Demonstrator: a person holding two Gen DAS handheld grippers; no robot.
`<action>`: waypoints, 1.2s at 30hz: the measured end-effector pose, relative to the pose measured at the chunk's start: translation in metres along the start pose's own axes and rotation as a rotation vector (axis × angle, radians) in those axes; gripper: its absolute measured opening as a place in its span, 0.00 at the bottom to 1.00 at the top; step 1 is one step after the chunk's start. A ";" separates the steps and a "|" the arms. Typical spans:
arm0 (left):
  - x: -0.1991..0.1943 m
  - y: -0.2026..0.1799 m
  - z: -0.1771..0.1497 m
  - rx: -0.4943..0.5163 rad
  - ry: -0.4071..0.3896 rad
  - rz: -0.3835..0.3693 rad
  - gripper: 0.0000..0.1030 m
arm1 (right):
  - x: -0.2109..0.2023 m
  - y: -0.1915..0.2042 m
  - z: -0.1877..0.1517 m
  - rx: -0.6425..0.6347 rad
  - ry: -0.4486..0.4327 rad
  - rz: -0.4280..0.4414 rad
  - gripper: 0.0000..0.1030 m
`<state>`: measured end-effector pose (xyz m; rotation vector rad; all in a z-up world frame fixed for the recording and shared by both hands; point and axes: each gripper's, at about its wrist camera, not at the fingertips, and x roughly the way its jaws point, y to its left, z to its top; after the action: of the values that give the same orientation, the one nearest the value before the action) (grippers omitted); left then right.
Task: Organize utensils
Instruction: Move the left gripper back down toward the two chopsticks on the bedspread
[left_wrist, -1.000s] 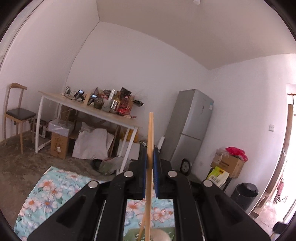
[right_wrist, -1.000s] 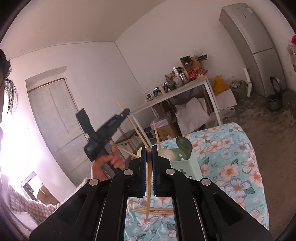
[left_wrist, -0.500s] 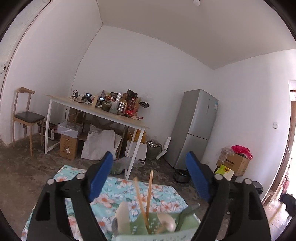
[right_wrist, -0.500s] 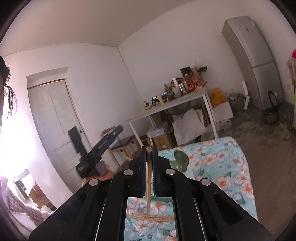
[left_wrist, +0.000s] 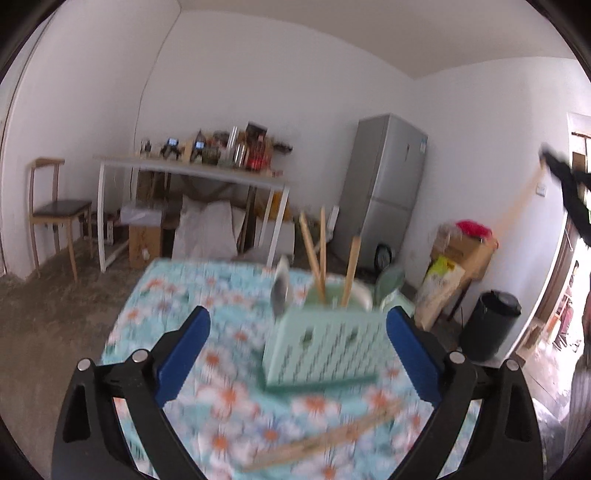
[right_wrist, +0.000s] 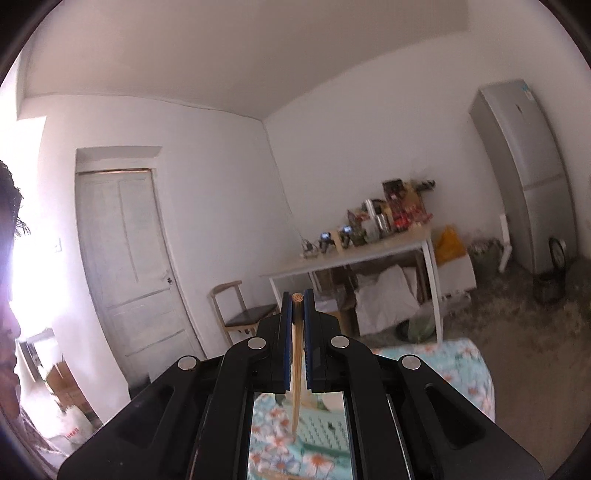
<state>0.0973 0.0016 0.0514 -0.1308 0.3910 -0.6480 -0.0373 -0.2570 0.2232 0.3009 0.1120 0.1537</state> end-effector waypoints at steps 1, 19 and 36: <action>0.000 0.003 -0.006 -0.008 0.016 -0.001 0.91 | 0.006 0.005 0.005 -0.025 -0.008 0.007 0.04; 0.001 0.029 -0.032 -0.116 0.070 0.006 0.91 | 0.101 0.059 -0.041 -0.433 0.115 -0.054 0.04; -0.002 0.034 -0.036 -0.126 0.078 0.016 0.91 | 0.098 0.062 -0.089 -0.546 0.195 -0.117 0.42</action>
<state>0.1008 0.0298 0.0113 -0.2224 0.5078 -0.6144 0.0386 -0.1566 0.1492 -0.2665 0.2740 0.0922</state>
